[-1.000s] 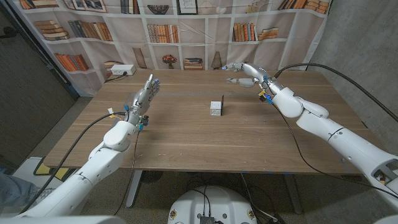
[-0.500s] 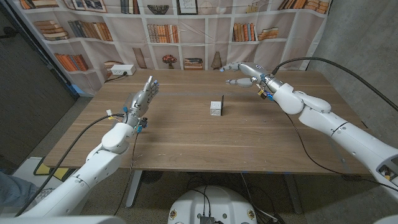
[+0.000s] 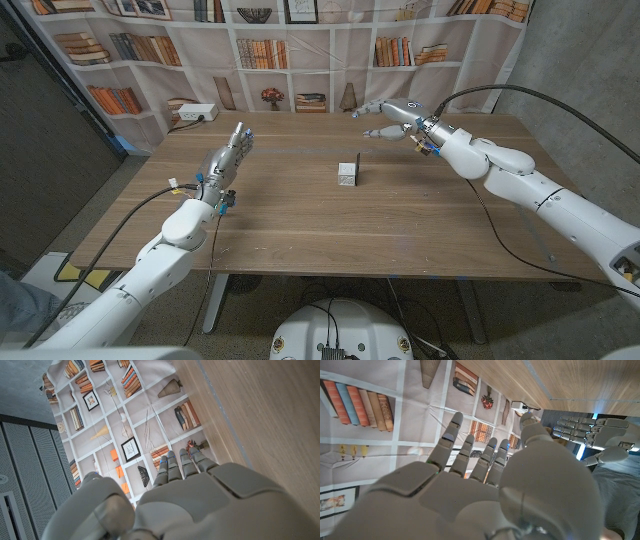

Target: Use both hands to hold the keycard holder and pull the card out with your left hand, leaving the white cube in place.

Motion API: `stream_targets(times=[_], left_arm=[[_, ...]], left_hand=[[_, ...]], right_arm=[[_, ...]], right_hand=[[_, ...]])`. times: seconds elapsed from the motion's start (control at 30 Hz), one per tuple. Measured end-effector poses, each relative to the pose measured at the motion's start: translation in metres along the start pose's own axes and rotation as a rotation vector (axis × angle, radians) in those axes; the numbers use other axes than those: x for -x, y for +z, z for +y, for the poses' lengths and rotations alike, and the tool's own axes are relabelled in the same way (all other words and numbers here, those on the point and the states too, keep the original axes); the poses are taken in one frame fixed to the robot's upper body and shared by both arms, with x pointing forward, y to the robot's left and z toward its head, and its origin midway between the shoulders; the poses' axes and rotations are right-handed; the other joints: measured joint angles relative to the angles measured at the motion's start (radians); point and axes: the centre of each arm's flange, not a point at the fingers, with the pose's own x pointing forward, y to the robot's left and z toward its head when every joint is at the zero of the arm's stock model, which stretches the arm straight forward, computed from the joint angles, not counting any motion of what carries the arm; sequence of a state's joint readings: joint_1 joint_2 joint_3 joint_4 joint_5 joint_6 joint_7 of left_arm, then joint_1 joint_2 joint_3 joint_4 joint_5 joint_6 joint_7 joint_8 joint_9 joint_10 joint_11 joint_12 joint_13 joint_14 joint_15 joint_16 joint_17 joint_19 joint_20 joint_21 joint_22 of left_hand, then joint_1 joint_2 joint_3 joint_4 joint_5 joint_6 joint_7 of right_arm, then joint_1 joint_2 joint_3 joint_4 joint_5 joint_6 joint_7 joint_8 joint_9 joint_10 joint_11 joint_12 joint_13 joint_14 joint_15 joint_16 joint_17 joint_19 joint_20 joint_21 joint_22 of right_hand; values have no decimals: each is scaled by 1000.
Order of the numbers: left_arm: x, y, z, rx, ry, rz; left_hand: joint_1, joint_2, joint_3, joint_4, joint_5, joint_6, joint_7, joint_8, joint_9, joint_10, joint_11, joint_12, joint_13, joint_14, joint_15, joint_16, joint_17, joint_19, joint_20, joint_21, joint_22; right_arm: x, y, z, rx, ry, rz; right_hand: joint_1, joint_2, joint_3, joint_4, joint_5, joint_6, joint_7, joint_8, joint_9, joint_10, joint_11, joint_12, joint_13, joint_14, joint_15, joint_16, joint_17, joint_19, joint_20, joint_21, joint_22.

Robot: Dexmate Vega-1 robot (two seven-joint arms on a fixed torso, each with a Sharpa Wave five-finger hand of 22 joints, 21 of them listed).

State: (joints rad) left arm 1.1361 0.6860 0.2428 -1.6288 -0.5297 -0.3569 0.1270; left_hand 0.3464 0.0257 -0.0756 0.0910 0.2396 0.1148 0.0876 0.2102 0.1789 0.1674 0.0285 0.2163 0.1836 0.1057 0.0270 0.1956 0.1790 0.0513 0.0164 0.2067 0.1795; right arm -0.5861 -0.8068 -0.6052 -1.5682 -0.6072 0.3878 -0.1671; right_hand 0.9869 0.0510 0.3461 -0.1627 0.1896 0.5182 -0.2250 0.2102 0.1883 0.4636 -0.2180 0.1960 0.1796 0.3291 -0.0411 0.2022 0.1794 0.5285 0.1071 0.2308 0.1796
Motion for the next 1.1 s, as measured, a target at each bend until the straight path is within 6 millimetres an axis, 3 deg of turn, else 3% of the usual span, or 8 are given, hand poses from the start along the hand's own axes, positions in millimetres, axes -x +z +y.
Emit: stream_targets(times=[0.3, 1.1], left_arm=[[3, 2, -5, -5, 1, 2], [15, 12, -26, -51, 1, 36]], left_hand=[[1, 1, -4, 4, 0, 2, 2, 0, 0, 11, 0, 0, 0, 8, -3, 0, 0, 0, 0, 0, 0], [1, 1, -8, 0, 0, 10, 0, 0, 0, 16, -5, 0, 0, 9, -2, 0, 0, 0, 0, 0, 0]], right_arm=[[-4, 4, -2, 71, 53, -42], [-12, 2, -1, 268, 144, -188]], right_hand=[[13, 2, -15, 10, 0, 17, 6, 0, 0, 52, 1, 9, 0, 42, -2, 6, 0, 11, -11, 0, 0], [-3, -14, -57, 26, 8, 68, 3, 16, 5, 105, -2, 12, 0, 56, 1, 6, 0, 23, -23, -6, 0]])
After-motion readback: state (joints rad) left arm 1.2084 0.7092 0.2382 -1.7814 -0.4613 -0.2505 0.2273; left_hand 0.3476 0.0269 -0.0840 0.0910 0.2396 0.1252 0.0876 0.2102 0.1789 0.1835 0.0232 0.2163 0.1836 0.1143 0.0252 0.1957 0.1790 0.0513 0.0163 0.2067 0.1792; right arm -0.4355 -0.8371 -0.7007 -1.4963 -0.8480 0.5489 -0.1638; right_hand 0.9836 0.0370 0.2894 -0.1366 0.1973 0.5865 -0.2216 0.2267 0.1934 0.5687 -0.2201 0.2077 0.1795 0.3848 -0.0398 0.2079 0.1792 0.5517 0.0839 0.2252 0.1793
